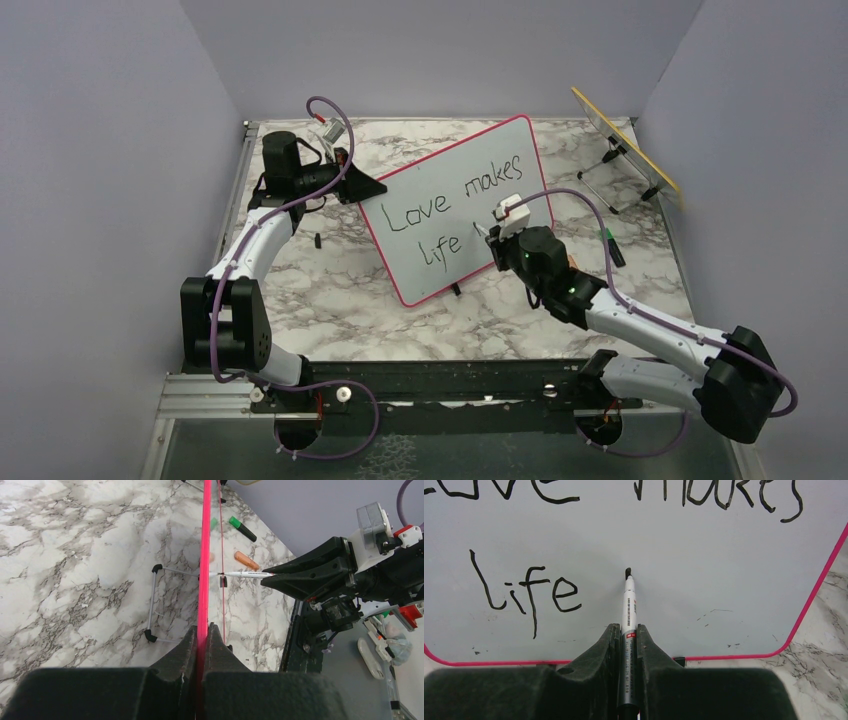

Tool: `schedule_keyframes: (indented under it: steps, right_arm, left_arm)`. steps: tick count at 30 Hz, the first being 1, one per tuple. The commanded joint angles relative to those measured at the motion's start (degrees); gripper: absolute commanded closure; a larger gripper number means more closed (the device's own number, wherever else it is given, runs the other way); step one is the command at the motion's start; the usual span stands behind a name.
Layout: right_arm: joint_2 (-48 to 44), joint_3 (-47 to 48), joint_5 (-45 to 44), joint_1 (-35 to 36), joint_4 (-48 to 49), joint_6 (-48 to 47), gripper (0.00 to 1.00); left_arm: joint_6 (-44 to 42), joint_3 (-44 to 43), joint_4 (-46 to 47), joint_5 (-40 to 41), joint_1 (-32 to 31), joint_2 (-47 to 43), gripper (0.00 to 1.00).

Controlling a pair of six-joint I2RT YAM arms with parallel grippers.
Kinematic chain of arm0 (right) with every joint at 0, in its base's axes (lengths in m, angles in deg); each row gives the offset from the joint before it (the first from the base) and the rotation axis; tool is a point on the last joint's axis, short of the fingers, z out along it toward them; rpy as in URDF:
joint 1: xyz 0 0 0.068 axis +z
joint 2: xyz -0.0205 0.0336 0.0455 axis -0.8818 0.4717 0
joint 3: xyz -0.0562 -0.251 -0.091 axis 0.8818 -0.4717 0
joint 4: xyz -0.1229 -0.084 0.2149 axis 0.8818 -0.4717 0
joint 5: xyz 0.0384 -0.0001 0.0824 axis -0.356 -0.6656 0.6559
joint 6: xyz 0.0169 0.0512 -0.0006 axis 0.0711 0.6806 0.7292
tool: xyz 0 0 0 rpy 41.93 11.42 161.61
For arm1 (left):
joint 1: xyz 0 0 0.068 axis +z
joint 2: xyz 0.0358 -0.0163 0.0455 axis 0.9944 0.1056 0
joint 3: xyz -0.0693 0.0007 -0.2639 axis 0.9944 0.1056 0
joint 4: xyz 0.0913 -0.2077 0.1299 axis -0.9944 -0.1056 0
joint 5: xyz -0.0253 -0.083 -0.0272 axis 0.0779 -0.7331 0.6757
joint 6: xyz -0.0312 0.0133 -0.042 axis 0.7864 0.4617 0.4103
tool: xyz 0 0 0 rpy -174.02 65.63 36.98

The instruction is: Write a sentence on the whiteboard

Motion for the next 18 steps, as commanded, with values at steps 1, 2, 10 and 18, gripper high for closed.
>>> schedule_keyframes:
  steps: [1, 2, 10, 18]
  right_arm:
    - [-1.29, -0.76, 1.51, -0.44, -1.9, 0.71, 0.99]
    - [-1.28, -0.86, 1.47, -0.44, -2.15, 0.71, 0.99]
    - [-1.15, -1.33, 0.59, -0.44, -2.73, 0.71, 0.99]
    - [-0.61, -1.37, 0.12, -0.49, 0.0, 0.71, 0.99]
  left_arm:
    - [-3.99, 1.36, -4.51, 4.52, -0.09, 2.42, 1.0]
    - [-3.99, 1.36, -4.51, 4.51, -0.18, 2.41, 1.0]
    - [-3.99, 1.36, -4.51, 4.54, -0.14, 2.41, 1.0]
    - [-3.95, 1.36, -4.51, 4.53, -0.18, 2.58, 1.0]
